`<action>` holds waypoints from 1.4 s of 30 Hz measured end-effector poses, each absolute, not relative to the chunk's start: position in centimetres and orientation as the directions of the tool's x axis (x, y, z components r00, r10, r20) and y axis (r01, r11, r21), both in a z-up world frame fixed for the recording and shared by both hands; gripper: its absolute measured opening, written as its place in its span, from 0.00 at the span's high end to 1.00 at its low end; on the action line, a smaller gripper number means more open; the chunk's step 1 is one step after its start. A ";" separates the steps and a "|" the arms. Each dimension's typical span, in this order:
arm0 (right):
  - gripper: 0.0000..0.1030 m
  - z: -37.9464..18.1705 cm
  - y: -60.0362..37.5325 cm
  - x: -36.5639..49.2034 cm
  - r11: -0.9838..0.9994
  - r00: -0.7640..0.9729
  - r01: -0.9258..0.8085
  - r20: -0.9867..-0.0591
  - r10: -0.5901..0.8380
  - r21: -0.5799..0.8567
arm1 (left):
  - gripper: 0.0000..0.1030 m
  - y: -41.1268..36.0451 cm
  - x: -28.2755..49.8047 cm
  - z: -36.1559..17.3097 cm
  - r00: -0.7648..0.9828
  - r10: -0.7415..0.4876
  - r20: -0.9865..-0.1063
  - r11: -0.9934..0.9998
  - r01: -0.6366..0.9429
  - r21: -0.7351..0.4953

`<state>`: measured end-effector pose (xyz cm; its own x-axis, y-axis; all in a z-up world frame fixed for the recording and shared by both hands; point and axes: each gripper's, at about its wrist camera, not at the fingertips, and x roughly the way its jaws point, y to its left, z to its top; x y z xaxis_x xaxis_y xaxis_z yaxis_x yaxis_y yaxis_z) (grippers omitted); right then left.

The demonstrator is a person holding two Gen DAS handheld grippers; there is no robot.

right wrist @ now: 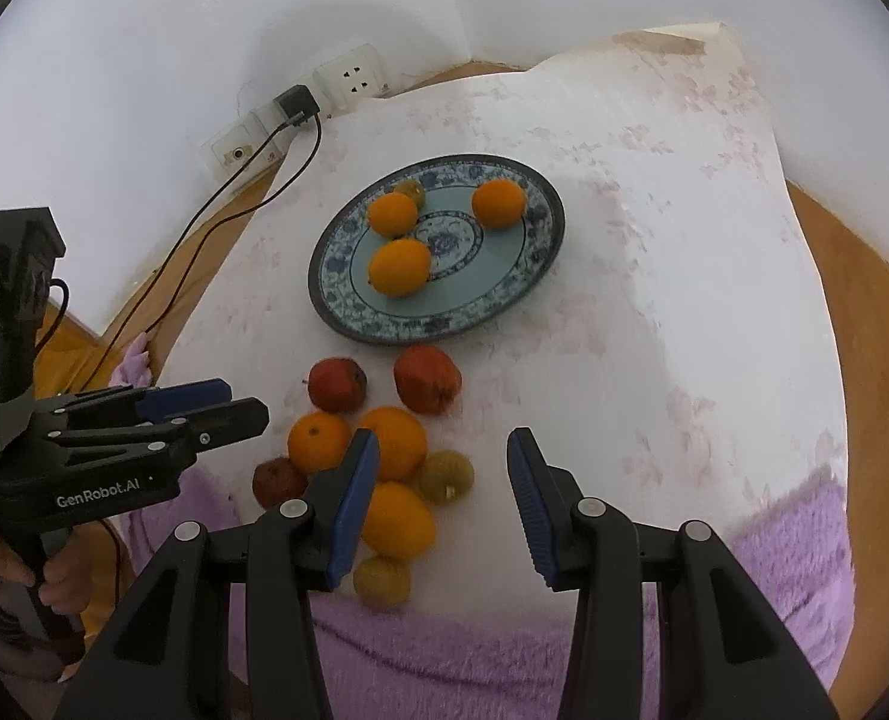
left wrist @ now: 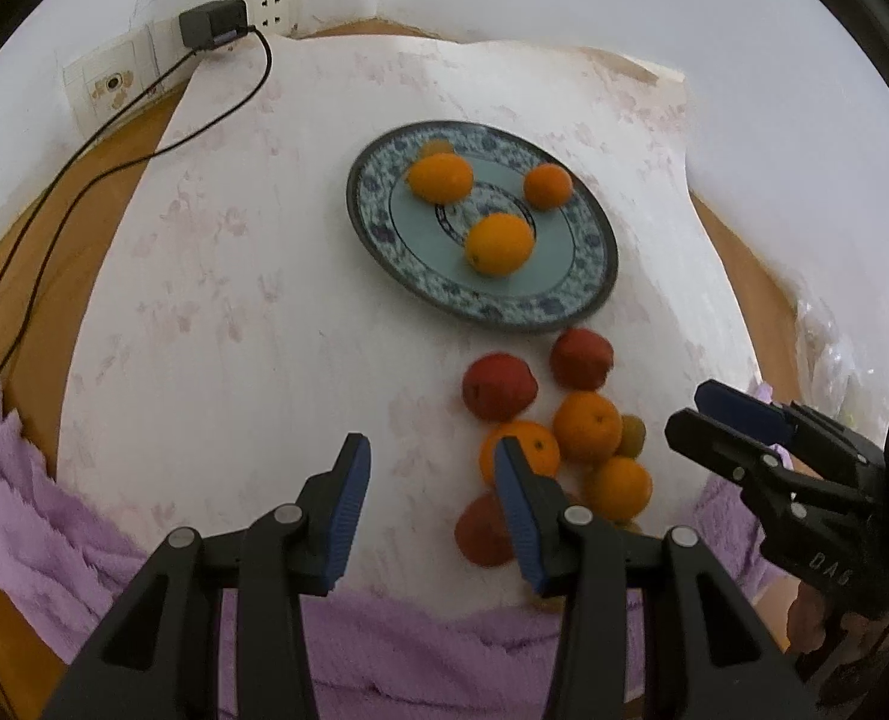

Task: Organize fruits
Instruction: 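Withdraw both open tools back toward the fruit pile, then grasp a red apple with the left tool while the right tool grasps an orange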

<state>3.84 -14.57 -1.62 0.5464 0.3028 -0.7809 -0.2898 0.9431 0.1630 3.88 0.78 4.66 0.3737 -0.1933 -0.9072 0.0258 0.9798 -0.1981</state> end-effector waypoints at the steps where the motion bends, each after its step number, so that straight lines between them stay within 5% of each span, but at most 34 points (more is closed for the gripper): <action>1: 0.56 -1.6 -14.6 3.6 0.944 0.546 -0.288 -0.781 0.302 0.163 | 0.56 0.7 3.6 4.6 0.370 -0.197 -0.908 0.979 0.027 -0.201; 29: 0.56 -2.5 -15.0 1.2 0.943 0.526 -0.282 -0.794 0.303 0.173 | 0.57 -1.0 1.6 3.3 0.327 -0.253 -0.911 0.967 0.044 -0.252; 34: 0.56 -2.6 -14.8 1.1 0.942 0.522 -0.287 -0.796 0.308 0.176 | 0.70 -0.9 1.6 3.1 0.325 -0.266 -0.908 0.963 0.038 -0.268; 42: 0.56 -2.8 -14.2 1.2 0.938 0.509 -0.299 -0.802 0.313 0.176 | 0.70 -0.8 1.6 3.0 0.330 -0.279 -0.902 0.959 0.046 -0.280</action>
<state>1.25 -14.19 -2.82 0.5090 0.3130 -0.8018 -0.2987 0.9379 0.1765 1.58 -0.79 3.00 0.3301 -0.2789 -0.9018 0.0458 0.9590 -0.2798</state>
